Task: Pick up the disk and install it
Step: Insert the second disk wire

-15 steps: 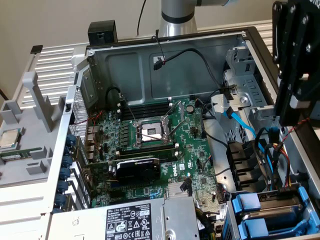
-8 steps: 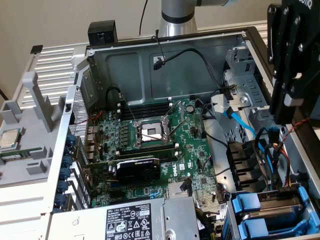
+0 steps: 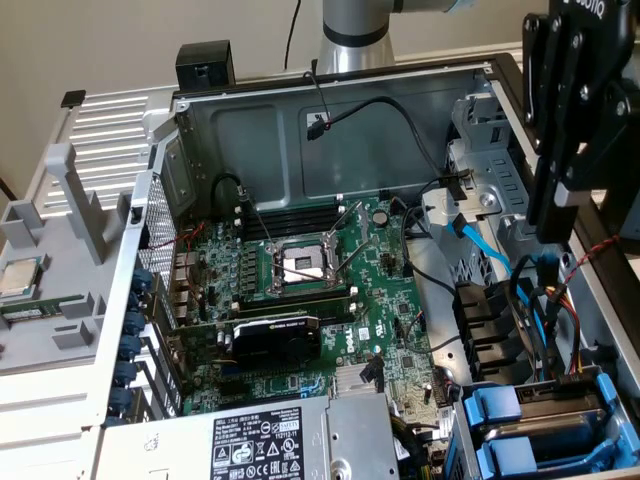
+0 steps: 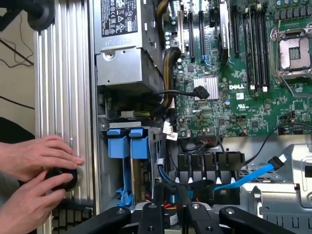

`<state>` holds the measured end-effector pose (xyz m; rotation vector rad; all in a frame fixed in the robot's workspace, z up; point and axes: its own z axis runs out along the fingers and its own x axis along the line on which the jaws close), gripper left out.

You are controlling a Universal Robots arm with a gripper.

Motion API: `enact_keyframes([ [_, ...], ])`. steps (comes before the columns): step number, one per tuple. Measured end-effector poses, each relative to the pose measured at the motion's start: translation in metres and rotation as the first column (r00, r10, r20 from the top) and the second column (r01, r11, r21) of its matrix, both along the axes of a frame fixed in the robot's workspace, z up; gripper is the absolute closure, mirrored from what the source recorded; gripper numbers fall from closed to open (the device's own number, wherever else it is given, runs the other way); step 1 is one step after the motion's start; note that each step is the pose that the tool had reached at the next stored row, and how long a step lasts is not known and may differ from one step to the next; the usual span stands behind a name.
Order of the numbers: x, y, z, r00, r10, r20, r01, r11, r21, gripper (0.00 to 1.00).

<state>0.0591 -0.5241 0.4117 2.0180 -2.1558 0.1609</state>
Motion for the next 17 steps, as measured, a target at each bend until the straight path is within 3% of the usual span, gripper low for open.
enact_keyframes([
  [4,0.0,0.0088,-0.0019,1.0,0.0,-0.0035,0.0,0.9993,-0.0362,0.75],
  [9,0.0,0.0179,-0.0049,1.0,0.0,-0.005,0.0,0.9972,-0.0748,0.75],
  [11,0.0,0.0191,-0.0066,1.0,0.0,-0.0058,0.0,0.9966,-0.0828,0.75],
  [14,0.0,0.0204,-0.0094,1.0,0.0,-0.0064,0.0,0.996,-0.0896,0.75],
  [17,0.0,0.0205,-0.0105,1.0,0.0,-0.0084,0.0,0.9959,-0.0902,0.75],
])
